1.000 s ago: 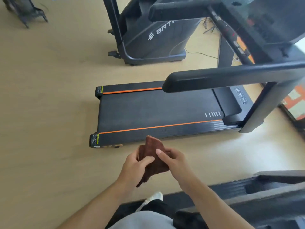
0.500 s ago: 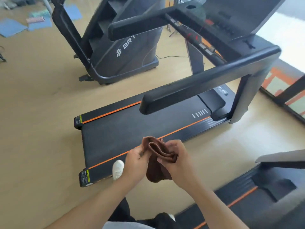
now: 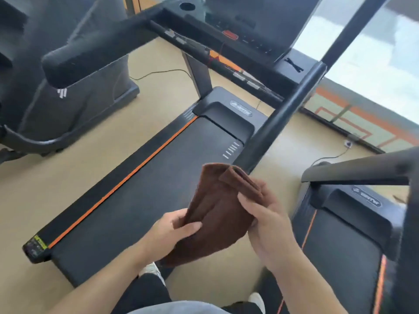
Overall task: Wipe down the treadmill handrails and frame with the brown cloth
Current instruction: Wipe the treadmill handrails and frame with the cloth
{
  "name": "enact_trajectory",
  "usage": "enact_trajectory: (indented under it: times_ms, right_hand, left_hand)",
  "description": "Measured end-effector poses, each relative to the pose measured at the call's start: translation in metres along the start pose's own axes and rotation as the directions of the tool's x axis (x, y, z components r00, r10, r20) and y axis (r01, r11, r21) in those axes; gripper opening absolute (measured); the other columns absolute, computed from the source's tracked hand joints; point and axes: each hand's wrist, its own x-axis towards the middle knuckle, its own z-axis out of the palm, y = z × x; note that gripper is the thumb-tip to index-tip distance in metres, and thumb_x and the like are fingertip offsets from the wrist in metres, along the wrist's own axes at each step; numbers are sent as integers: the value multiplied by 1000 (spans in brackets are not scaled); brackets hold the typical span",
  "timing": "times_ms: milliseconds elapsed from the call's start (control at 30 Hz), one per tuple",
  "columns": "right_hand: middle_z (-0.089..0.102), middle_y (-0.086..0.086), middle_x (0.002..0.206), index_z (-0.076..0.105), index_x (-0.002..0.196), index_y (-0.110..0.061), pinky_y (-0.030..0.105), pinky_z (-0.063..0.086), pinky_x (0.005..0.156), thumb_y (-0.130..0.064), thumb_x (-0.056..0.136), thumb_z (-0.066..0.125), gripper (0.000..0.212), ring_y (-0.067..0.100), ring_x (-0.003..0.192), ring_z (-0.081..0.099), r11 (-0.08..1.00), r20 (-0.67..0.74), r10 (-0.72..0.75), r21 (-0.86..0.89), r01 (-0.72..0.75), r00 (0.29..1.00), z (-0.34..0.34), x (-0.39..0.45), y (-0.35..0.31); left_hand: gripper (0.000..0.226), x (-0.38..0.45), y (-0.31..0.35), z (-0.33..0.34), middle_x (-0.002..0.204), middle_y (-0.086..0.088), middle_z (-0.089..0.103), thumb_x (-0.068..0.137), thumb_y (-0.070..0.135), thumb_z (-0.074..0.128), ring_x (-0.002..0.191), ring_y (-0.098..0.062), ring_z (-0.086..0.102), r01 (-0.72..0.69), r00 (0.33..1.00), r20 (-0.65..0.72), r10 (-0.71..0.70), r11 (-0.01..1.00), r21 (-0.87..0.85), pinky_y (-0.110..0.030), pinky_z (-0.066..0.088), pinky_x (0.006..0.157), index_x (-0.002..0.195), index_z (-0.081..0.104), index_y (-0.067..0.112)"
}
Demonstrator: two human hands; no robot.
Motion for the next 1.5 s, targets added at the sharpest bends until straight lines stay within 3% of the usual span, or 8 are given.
enact_trajectory:
  times_ms: [167,300,400,533,700,1033,1333,1500]
  right_hand:
    - [72,13,123,65,124,-7,37,50,98,-4,90,63,34,27,114,66,990,-393,-47,102,94,918,2,5,-8]
    - [61,-6,136,51,138,-31,42,46,110,-29,94,74,50,21,131,57,922,-757,-90,-309,-234,648,-27,12,33]
    - [44,-11,152,35,154,-39,44,32,120,-55,94,66,70,20,146,38,774,-688,39,-438,-458,724,-14,42,59]
    - [63,-7,134,48,142,-33,26,45,96,-52,96,63,52,5,109,61,889,-607,134,-276,-366,784,7,111,80]
    - [63,-9,127,45,143,-28,25,44,96,-49,91,72,62,12,118,62,884,-699,-31,-353,-307,714,-25,184,55]
    - [63,-4,132,41,149,-25,29,48,101,-56,87,70,76,14,116,62,881,-679,-171,-429,-197,714,-127,345,-36]
    - [77,1,111,62,133,-20,28,62,78,-44,98,66,43,15,95,77,996,-661,-47,-86,-14,749,-122,337,-44]
    - [80,-8,86,73,101,-26,20,60,70,-56,104,47,40,7,82,77,993,-681,119,92,-77,723,-61,248,4]
  left_hand:
    - [26,49,64,-53,84,7,71,78,40,83,81,-7,66,-130,980,-97,172,933,335,-24,50,76,89,64,25]
    - [63,111,72,-34,124,16,58,76,43,82,120,-8,48,-292,919,-70,389,788,542,-30,36,109,131,52,36]
    - [68,141,54,-10,150,7,42,92,41,67,140,-14,33,-100,980,-97,171,859,502,-33,27,116,151,36,27]
    - [59,170,33,16,161,4,37,103,56,35,146,-20,36,252,958,44,-285,903,348,-39,24,123,157,27,36]
    - [72,241,53,35,159,12,38,91,75,24,146,-17,37,336,931,71,-357,918,209,-41,23,124,155,30,43]
    - [89,428,132,79,132,6,66,65,90,29,122,-19,63,227,970,63,-235,966,124,-40,45,111,138,54,46]
    - [58,425,149,84,153,-6,47,105,53,30,138,-27,47,-38,987,158,-5,963,265,-38,35,116,158,23,30]
    - [75,347,114,61,170,-4,-4,106,40,39,156,-17,2,-212,948,304,94,899,384,-37,7,127,160,-9,20]
